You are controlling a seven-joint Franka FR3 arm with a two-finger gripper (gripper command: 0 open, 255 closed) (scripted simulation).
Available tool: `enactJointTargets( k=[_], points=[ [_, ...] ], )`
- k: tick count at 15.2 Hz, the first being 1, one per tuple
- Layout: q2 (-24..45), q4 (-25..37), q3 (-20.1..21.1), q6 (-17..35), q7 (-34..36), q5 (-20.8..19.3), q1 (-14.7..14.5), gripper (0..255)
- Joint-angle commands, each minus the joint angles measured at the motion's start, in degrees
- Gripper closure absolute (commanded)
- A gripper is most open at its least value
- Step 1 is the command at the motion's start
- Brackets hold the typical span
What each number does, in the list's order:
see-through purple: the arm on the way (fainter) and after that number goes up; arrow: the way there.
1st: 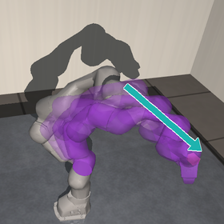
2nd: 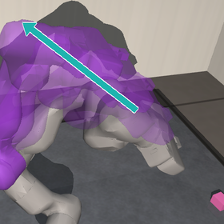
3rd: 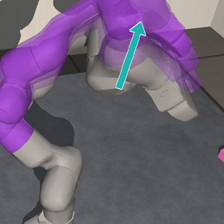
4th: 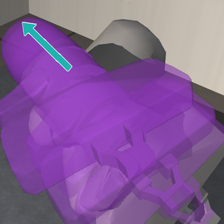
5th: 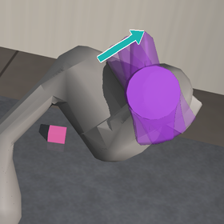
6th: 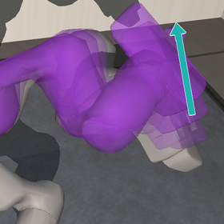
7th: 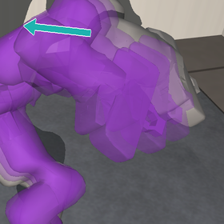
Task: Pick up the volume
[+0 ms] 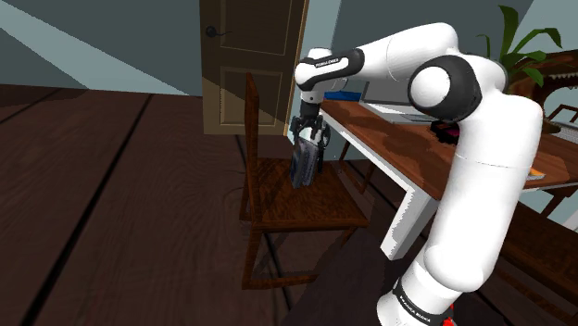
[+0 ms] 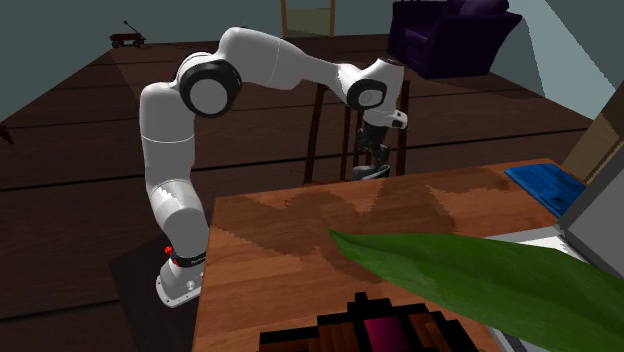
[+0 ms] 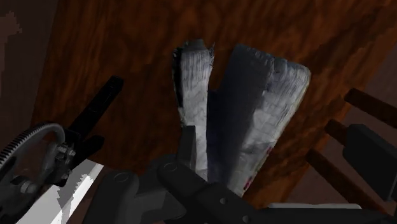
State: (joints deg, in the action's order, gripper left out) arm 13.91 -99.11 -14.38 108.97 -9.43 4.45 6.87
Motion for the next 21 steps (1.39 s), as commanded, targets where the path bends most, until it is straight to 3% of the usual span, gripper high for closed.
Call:
enactJointTargets(
  k=[1, 3, 12, 13, 21],
  points=[
    [4.2, 4.2, -0.5, -0.1, -0.2, 1.1, 1.1, 0],
    [6.7, 7.0, -0.6, -0.4, -0.2, 1.7, 1.8, 0],
    [8.4, 3.5, -0.3, 4.7, -0.6, 2.3, 1.9, 0],
    [8.4, 3.6, -0.3, 4.6, -0.6, 2.2, 1.9, 255],
    [8.3, 3.6, -0.3, 4.5, -0.6, 2.2, 1.9, 255]
  ],
)
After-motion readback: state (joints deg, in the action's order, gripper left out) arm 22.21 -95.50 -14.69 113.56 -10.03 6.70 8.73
